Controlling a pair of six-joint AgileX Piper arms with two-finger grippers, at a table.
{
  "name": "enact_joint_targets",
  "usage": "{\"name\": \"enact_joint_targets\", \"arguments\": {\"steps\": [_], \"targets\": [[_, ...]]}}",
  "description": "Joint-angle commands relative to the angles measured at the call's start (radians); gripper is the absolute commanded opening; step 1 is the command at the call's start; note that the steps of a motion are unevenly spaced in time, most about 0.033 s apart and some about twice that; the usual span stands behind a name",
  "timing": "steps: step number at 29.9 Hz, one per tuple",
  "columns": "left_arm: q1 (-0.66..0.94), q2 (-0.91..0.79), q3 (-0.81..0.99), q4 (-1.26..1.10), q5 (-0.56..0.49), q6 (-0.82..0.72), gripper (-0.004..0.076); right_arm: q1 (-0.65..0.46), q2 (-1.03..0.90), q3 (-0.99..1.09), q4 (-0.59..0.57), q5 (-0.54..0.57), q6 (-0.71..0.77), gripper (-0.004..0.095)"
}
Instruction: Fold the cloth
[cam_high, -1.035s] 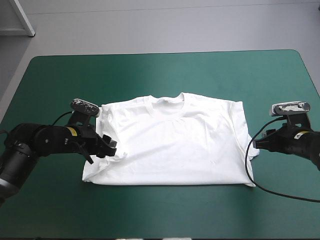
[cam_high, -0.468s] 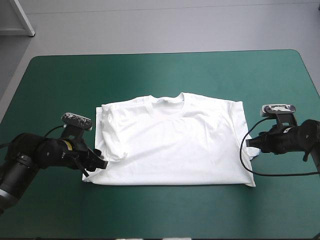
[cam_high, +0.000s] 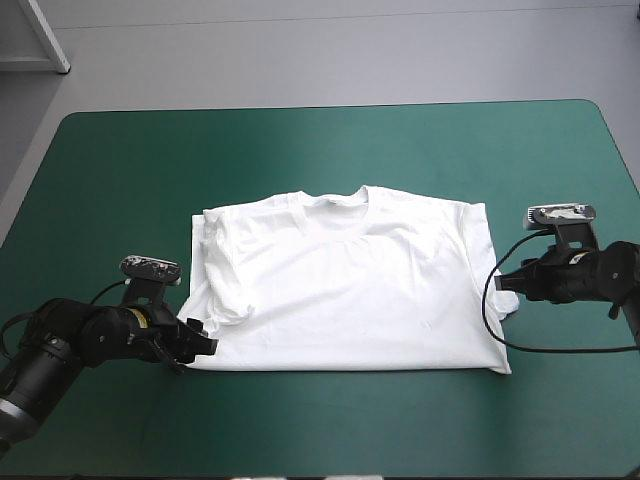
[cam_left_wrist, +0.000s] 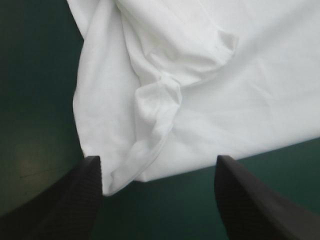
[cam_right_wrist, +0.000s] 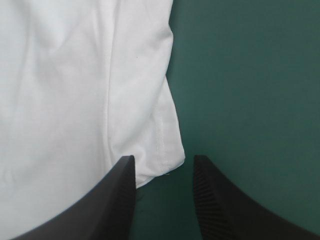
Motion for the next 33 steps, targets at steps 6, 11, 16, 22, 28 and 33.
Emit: {"name": "enact_joint_targets", "arguments": {"steps": [6,11,16,22,28,33], "targets": [[-0.004,-0.018,-0.031,-0.008,-0.034,-0.002,0.0469,-0.009,0.146,-0.031,0.046,-0.090,-0.032,0.0366],[-0.004,-0.018,-0.031,-0.010,-0.029,-0.002,0.0469,-0.009,0.187,-0.031,0.035,-0.127,-0.032,0.0366],[-0.004,-0.018,-0.031,-0.010,-0.029,-0.002,0.0469,-0.009,0.232,-0.031,0.023,-0.129,-0.032,0.0364],[-0.004,-0.018,-0.031,-0.006,-0.031,-0.001,0.0469,-0.009,0.265,-0.031,0.020,-0.126,-0.032,0.0297],[-0.004,-0.018,-0.031,0.017,-0.036,0.000,0.0466,-0.009,0.286,-0.031,0.058,-0.083,-0.062,0.0095],[-0.004,-0.018,-0.031,0.033,-0.036,0.000,0.0466,-0.009,0.286,-0.031,0.056,-0.081,-0.065,-0.0014]]}}
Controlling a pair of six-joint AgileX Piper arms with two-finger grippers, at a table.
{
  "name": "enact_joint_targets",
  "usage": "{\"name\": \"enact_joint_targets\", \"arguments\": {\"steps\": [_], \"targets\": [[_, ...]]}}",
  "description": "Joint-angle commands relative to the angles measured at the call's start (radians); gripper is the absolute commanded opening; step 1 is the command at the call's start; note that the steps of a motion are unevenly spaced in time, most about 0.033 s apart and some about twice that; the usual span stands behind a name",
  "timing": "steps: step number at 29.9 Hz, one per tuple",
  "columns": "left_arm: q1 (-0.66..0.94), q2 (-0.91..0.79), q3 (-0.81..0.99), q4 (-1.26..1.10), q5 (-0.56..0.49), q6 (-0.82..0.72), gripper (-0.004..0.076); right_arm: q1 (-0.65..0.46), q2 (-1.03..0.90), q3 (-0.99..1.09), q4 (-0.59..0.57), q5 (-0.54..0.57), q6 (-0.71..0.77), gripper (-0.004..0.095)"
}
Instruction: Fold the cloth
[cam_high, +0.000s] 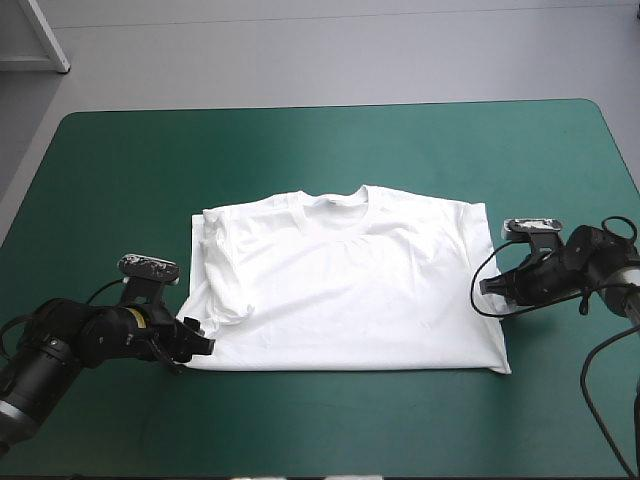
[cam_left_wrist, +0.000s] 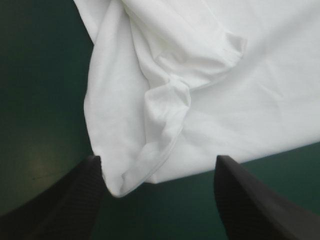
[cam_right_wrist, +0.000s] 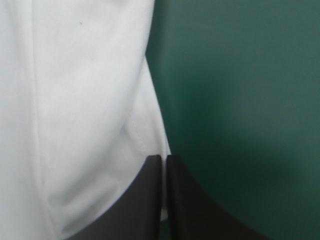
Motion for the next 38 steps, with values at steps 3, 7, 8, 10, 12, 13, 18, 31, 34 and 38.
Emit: {"name": "enact_joint_targets", "arguments": {"steps": [3,7,8,10,12,13,18,31,34,38], "targets": [[-0.004,-0.013,-0.030,0.001,-0.031,-0.002,0.0466,-0.009,-0.046,-0.030,0.027,-0.017,-0.013,-0.0014],[-0.004,-0.013,-0.030,0.001,-0.031,-0.002,0.0466,-0.009,-0.122,-0.030,0.045,-0.022,-0.013,-0.0014],[-0.004,-0.013,-0.030,0.001,-0.031,-0.002,0.0466,-0.009,-0.139,-0.030,0.045,-0.022,-0.013,-0.0014],[-0.004,-0.013,-0.030,0.001,-0.031,-0.002,0.0465,-0.009,-0.181,-0.030,0.045,-0.010,-0.015,-0.0014],[-0.004,-0.013,-0.030,0.001,-0.031,-0.002,0.0465,-0.009,-0.216,-0.030,0.048,0.009,-0.015,-0.0014],[-0.004,-0.013,-0.030,0.001,-0.031,-0.002,0.0465,-0.009,-0.232,-0.030,0.060,0.019,-0.021,-0.0014],[-0.004,-0.013,-0.030,0.001,-0.031,-0.002,0.0465,0.000,-0.260,-0.030,0.277,0.097,-0.171,-0.0014],[-0.004,-0.013,-0.030,0.001,-0.009,0.003,0.0465,0.242,-0.157,-0.030,0.238,0.049,-0.088,0.0313],[-0.004,-0.013,-0.030,0.012,0.000,0.003,0.0454,0.242,-0.153,-0.030,0.238,0.022,-0.067,0.0519],[-0.004,-0.046,-0.030,0.043,0.002,-0.006,0.0448,0.240,-0.229,-0.044,0.238,-0.005,-0.080,0.0501]]}}
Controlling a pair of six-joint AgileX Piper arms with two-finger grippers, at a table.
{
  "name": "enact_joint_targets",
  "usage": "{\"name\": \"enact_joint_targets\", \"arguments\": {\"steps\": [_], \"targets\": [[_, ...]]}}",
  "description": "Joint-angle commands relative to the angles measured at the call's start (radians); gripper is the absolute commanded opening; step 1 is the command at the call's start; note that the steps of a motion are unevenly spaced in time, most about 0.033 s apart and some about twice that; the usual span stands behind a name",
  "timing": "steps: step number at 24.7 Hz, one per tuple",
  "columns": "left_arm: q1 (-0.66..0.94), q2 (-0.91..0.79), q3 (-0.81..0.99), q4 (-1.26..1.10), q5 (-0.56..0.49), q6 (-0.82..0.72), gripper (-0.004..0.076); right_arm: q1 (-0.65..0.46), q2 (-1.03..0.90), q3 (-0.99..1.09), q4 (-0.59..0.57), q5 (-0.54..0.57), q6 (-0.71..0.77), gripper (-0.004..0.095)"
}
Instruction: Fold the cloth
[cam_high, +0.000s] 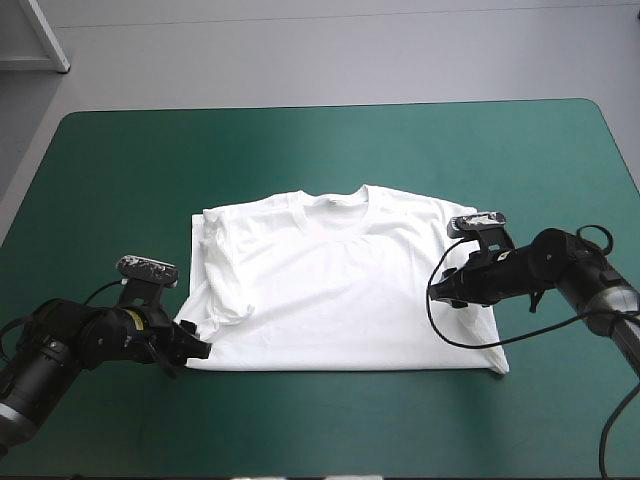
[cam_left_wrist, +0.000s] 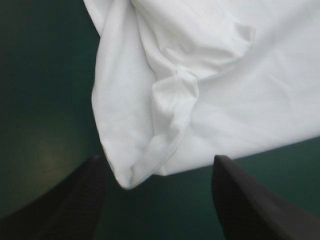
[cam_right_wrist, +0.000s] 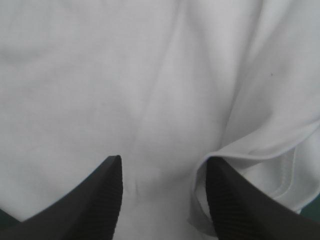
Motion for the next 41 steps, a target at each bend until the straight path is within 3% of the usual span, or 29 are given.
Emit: {"name": "enact_joint_targets", "arguments": {"steps": [1,7,17,22,28,31,36,41], "targets": [[-0.004,-0.051,-0.029,0.016,-0.017,-0.013,0.0448,0.000,-0.118,-0.043,0.019,-0.063,-0.022,0.0477],[-0.004,-0.106,-0.029,0.074,0.082,-0.051,0.0448,0.000,-0.314,-0.043,-0.055,-0.113,0.033,0.0373],[-0.004,-0.155,-0.025,0.112,0.171,-0.068,0.0448,0.000,-0.479,-0.034,-0.272,0.091,0.202,0.0369],[-0.004,-0.149,0.047,0.101,0.110,-0.089,0.0448,0.000,-0.554,0.060,-0.309,0.104,0.262,0.0366],[-0.004,-0.056,0.101,0.099,-0.099,-0.103,0.0448,0.000,-0.587,0.198,-0.305,0.053,0.276,0.0329],[-0.004,0.058,0.101,0.099,-0.070,-0.096,0.0448,0.000,-0.583,0.204,-0.305,0.047,0.276,0.0327],[-0.004,0.184,0.101,0.108,-0.140,-0.111,0.0448,0.000,-0.583,0.204,-0.316,0.044,0.276,0.0327],[-0.004,0.246,0.101,0.106,-0.144,-0.111,0.0448,0.000,-0.583,0.204,-0.325,0.044,0.274,0.0323]]}}
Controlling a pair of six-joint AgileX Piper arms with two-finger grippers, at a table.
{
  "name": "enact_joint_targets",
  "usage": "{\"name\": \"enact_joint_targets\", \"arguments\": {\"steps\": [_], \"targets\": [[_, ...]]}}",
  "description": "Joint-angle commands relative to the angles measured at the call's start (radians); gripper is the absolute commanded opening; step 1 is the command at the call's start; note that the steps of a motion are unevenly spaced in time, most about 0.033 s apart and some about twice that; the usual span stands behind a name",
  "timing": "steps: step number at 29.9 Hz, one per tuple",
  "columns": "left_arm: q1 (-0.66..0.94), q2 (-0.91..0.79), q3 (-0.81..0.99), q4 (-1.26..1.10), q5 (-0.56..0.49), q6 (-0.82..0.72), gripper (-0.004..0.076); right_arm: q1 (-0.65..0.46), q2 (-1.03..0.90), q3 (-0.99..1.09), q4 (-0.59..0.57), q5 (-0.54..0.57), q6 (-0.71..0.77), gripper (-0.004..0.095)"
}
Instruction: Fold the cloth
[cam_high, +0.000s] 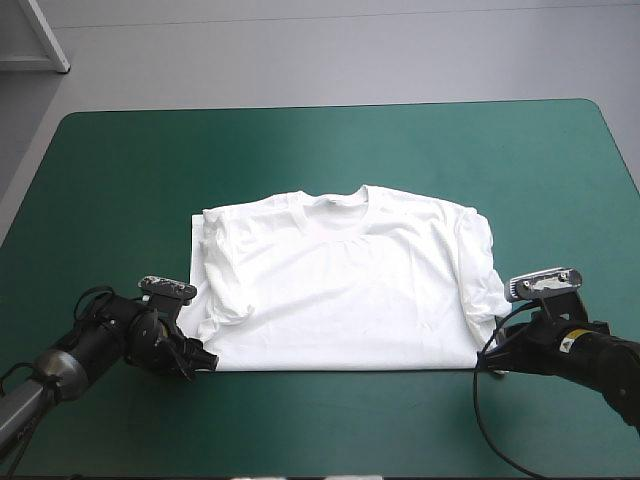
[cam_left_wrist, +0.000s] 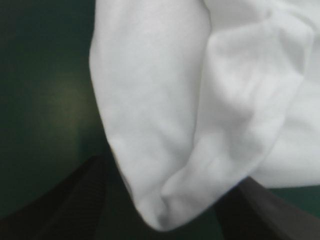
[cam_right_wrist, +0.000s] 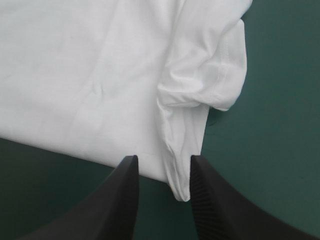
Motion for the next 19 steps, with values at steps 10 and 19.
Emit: {"name": "enact_joint_targets", "arguments": {"steps": [10,19], "targets": [[-0.004,0.011,-0.023,0.008,0.010,0.036,0.0021,-0.001,-0.004,0.025,-0.128,0.052,0.062,0.0324],[-0.004,0.011,-0.023,0.006,0.010,0.040,0.0021,-0.001,0.044,0.148,-0.015,-0.054,0.050,0.0493]]}}
